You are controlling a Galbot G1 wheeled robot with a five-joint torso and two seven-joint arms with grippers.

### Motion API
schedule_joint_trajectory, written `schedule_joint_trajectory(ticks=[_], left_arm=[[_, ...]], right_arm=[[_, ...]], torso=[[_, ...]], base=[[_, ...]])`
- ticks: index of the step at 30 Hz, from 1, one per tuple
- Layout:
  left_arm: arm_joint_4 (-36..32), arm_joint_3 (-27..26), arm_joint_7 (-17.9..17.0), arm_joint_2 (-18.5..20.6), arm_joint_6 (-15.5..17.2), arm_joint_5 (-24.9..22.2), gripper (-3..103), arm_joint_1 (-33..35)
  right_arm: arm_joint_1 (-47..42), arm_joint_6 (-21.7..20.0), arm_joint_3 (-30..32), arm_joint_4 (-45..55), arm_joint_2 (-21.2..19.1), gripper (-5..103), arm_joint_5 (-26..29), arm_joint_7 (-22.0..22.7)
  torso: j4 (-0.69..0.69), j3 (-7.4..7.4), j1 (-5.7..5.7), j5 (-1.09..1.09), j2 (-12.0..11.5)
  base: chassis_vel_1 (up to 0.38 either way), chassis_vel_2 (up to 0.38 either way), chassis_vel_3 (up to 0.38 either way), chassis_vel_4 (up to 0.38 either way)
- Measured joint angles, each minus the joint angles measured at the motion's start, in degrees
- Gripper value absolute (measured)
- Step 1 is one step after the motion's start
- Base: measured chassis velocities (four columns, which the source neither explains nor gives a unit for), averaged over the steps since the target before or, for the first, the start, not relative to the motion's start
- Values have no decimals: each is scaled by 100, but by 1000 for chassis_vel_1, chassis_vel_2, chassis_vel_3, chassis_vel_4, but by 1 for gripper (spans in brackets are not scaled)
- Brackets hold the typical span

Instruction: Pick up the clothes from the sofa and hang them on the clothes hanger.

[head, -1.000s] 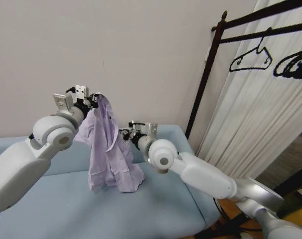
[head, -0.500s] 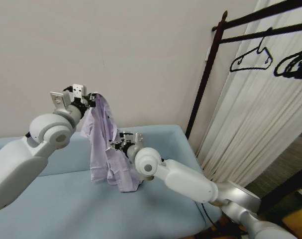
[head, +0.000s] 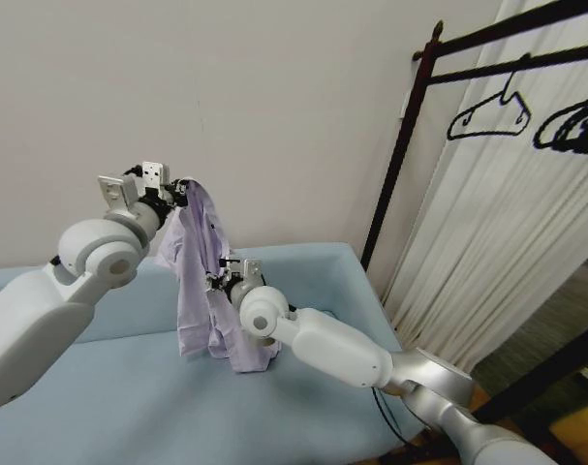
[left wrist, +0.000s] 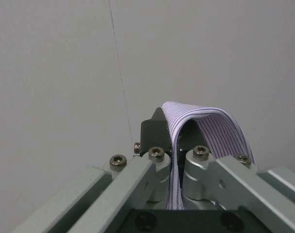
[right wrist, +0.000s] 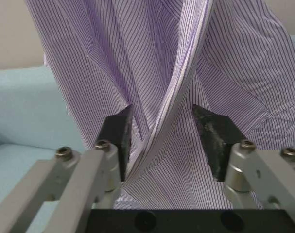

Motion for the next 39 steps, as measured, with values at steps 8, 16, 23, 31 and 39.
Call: schedule_joint_trajectory(ticks=[8, 16, 23, 31, 39], left_arm=[[3, -2, 8, 10, -2, -56, 1, -82], [-8, -34, 8, 61, -3, -62, 1, -65], [1, -98, 4, 74, -23, 60, 1, 27], [-50, -149, 4, 39, -44, 265, 1, 194], [-107, -198, -5, -8, -61, 481, 1, 308]], right_arm=[[-3, 12, -67, -108, 102, 13, -172, -76], [-8, 16, -109, -127, 41, 1, -400, -96], [194, -126, -158, 0, -477, 1, -809, -98], [673, -271, -51, 176, -1076, 1, -963, -235], [1205, -496, 25, 301, -1675, 1, -1046, -579]], torso=[[0, 0, 0, 0, 0], [1, 0, 0, 0, 0], [0, 0, 0, 1, 0], [0, 0, 0, 2, 0], [0, 0, 0, 2, 0]], base=[[0, 0, 0, 0], [0, 0, 0, 0], [0, 0, 0, 0], [0, 0, 0, 0], [0, 0, 0, 0]])
